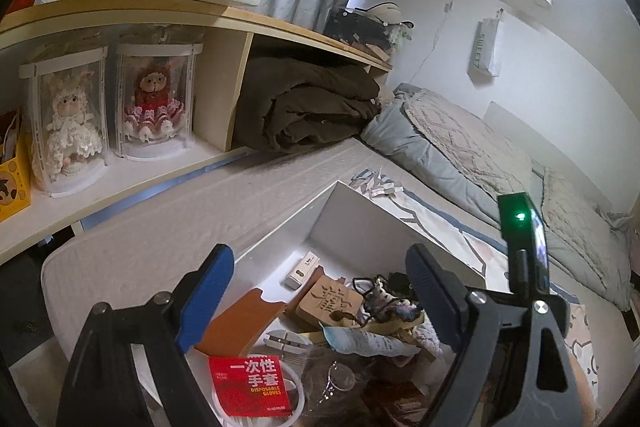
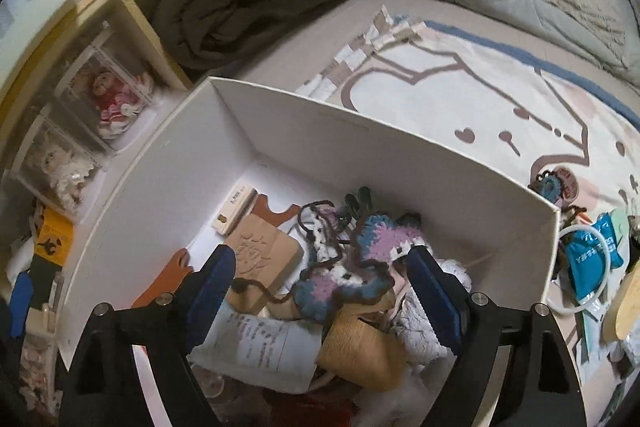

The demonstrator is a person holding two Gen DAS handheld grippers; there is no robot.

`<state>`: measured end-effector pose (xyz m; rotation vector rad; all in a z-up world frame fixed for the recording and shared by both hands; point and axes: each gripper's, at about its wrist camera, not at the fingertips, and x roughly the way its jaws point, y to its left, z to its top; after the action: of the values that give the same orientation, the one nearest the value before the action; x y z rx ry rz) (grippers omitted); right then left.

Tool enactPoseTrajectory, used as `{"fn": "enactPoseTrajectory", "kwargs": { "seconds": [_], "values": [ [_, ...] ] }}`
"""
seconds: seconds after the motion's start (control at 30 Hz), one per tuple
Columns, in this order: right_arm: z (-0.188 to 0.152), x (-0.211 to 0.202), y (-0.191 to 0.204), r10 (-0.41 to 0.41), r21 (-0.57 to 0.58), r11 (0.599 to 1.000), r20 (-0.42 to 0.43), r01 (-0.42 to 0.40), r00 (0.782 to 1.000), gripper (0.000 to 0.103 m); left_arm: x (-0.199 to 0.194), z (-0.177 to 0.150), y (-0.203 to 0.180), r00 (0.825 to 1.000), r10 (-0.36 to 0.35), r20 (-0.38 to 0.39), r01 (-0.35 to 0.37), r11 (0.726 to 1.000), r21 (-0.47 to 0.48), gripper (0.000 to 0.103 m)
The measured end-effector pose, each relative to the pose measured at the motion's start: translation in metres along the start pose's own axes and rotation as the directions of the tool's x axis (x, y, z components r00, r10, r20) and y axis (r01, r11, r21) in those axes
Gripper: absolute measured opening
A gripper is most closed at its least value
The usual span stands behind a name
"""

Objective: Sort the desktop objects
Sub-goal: 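Lower the crocheted strap into the shoe box and open the right gripper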

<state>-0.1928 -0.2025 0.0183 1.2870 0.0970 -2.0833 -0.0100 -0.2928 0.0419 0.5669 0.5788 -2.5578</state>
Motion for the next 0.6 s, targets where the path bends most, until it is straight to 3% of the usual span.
{"fn": "enactPoseTrajectory", "kwargs": {
  "seconds": [0.33,0.5,0.6],
  "values": [
    [-0.012,-0.038,0.005,0.040,-0.029,0.999,0.111,-0.037,0.993,0.087,-0.001,-0.001,-0.005,1.000,-0.002,0.001,0.002,1.000,0.019,0.088],
    [-0.023,-0.069,0.011,-0.025,-0.049,0.998,0.261,0.039,0.965,0.087,-0.002,-0.001,-0.008,1.000,0.003,0.002,-0.003,0.999,0.033,0.088],
    [-0.029,-0.084,0.011,-0.032,-0.058,0.997,0.317,0.053,0.948,0.099,-0.003,-0.002,-0.010,1.000,0.010,0.004,-0.010,0.999,0.043,0.088]
  ]
}}
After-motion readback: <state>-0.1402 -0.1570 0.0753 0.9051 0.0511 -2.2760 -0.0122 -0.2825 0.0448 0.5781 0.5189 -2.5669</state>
